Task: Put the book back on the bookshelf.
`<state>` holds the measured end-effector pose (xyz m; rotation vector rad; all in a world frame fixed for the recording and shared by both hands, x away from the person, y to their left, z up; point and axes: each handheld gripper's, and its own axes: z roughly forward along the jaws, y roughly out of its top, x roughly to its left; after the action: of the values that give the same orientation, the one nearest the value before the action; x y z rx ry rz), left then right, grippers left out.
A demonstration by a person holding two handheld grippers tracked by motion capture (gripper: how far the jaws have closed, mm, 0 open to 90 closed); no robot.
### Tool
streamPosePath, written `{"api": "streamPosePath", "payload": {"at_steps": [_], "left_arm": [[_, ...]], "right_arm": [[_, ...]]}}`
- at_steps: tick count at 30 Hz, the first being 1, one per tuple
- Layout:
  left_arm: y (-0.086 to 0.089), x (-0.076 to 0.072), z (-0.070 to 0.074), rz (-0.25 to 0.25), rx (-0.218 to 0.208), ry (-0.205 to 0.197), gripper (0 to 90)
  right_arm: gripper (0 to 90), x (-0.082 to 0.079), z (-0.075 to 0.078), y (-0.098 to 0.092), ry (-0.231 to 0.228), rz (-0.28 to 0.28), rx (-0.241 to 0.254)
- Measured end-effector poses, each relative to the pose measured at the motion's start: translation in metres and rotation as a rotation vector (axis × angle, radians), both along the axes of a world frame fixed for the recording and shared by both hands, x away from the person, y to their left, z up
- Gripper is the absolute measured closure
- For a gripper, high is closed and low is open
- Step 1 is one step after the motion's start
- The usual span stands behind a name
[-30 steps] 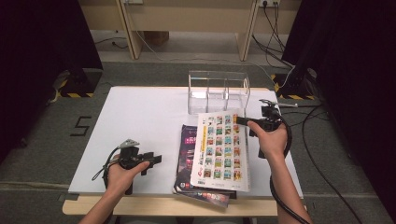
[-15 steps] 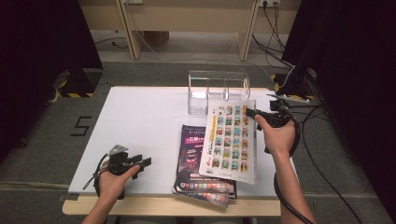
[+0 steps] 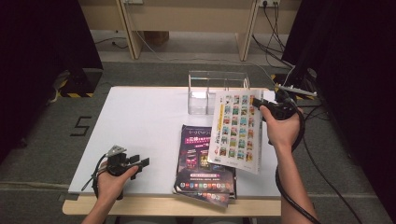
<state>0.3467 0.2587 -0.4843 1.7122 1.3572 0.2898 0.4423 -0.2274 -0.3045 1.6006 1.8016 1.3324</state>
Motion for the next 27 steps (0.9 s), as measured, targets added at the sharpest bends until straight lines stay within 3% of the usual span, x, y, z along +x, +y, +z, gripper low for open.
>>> {"api": "streamPosePath", "payload": {"at_steps": [14,20,27], "left_arm": [[0.004,-0.004,-0.001,0.016,-0.002,0.004,45.3],[0.005,-0.003,0.0,0.015,0.001,0.001,45.3],[0.006,-0.003,0.0,0.019,-0.003,0.001,45.3]], "right_arm": [[73.9,0.009,0.024,-0.013,-0.077,-0.124,-0.094],[73.9,0.012,0.029,-0.014,-0.091,-0.145,-0.127],[73.9,0.017,0.038,-0.009,-0.106,-0.145,-0.127]]}}
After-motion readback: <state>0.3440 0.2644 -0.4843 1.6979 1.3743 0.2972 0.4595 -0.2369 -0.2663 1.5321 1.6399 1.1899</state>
